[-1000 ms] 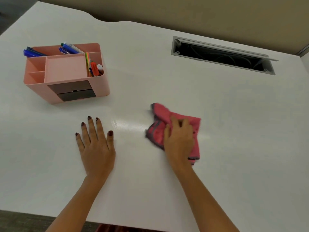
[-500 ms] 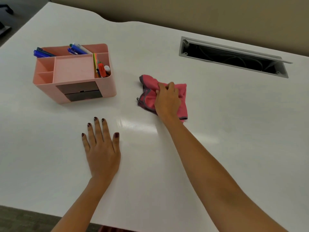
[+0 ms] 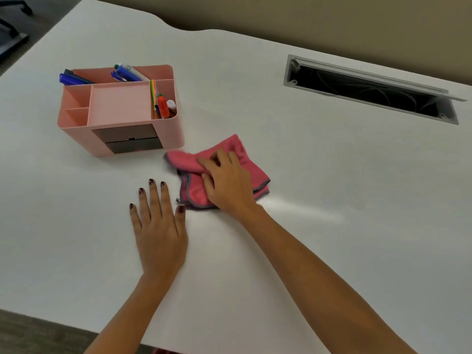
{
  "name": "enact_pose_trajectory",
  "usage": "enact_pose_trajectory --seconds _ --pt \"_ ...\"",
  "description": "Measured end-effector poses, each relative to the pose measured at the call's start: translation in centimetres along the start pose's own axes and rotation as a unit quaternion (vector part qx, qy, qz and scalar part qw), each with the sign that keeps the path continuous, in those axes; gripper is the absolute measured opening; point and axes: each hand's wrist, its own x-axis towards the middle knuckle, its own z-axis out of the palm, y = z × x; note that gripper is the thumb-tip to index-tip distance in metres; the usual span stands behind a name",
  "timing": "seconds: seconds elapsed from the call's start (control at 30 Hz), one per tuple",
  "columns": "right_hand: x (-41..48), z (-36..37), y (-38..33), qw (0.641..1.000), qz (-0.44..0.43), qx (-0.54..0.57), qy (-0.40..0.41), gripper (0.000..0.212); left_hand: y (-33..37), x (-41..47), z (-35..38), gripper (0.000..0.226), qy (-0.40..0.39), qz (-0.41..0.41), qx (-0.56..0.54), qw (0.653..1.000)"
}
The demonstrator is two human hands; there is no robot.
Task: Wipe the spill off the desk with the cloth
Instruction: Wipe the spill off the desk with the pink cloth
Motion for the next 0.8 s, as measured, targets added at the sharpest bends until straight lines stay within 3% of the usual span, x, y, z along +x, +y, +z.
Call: enact_pose_trajectory --seconds 0.23,0.5,0.63,0.8 --pt "-5.2 -1.4 0.1 0.996 -0.071 0.041 -0.04 0.03 -0.1 0.0 -0.1 0.063 0.03 -0.015 -0.092 0.995" --pt "-8.1 -3.6 4.3 0.998 -0.057 0.024 -0.011 0.039 -0.2 0.0 -0.2 0.063 0.022 -0.009 -0.075 0.997" --pt "-8.6 -5.1 6.8 0.999 0.039 -0.016 0.017 0.04 -0.1 -0.1 -0.3 0.065 0.021 -0.01 -0.071 0.997" --pt "-8.2 -5.4 6.6 0.957 0.272 -0.073 0.061 0.034 0.1 -0.2 -0.4 0.067 0.021 -0.008 -0.068 0.997"
